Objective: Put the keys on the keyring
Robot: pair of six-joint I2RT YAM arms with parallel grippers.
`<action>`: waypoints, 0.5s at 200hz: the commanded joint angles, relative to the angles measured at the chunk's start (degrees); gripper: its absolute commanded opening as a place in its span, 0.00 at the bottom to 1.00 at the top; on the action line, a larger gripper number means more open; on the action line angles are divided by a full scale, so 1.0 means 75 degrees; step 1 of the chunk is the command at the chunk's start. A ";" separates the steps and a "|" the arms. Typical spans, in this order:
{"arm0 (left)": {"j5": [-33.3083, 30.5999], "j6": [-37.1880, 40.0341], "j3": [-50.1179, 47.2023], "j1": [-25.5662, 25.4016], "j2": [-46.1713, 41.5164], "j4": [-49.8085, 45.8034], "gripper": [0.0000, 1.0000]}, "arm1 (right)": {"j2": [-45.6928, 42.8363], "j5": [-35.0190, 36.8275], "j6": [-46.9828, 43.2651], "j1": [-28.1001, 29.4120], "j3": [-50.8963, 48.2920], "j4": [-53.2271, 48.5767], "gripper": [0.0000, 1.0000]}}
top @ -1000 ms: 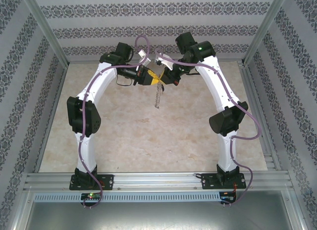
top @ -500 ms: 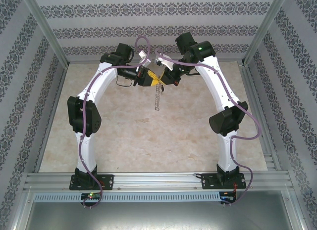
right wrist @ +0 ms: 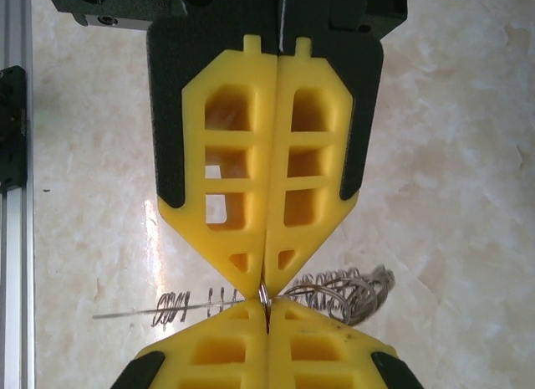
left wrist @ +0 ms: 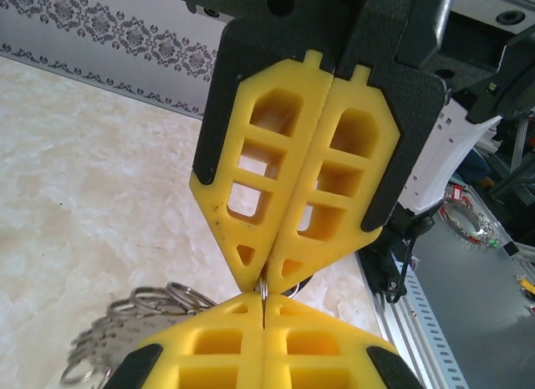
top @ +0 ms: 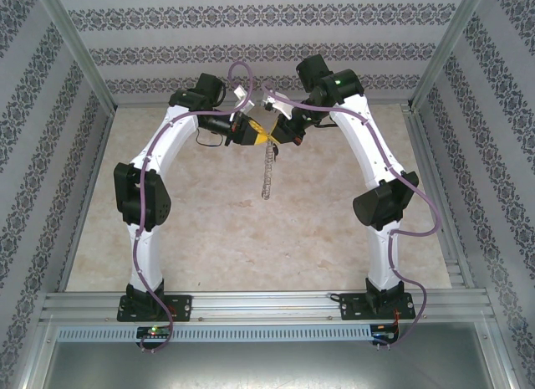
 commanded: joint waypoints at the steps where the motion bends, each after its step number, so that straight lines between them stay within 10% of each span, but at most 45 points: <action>1: 0.0365 0.0244 0.0215 -0.0299 0.0127 -0.0308 0.04 | -0.0037 -0.0410 0.0128 0.0088 -0.0082 0.0644 0.00; 59: 0.0330 0.0326 0.0185 -0.0360 0.0095 -0.0386 0.19 | -0.0065 -0.0398 0.0202 0.0091 -0.0142 0.0739 0.00; 100: 0.0401 0.0396 0.0167 -0.0412 0.0101 -0.0368 0.04 | -0.0107 -0.0441 0.0236 0.0088 -0.0172 0.0824 0.00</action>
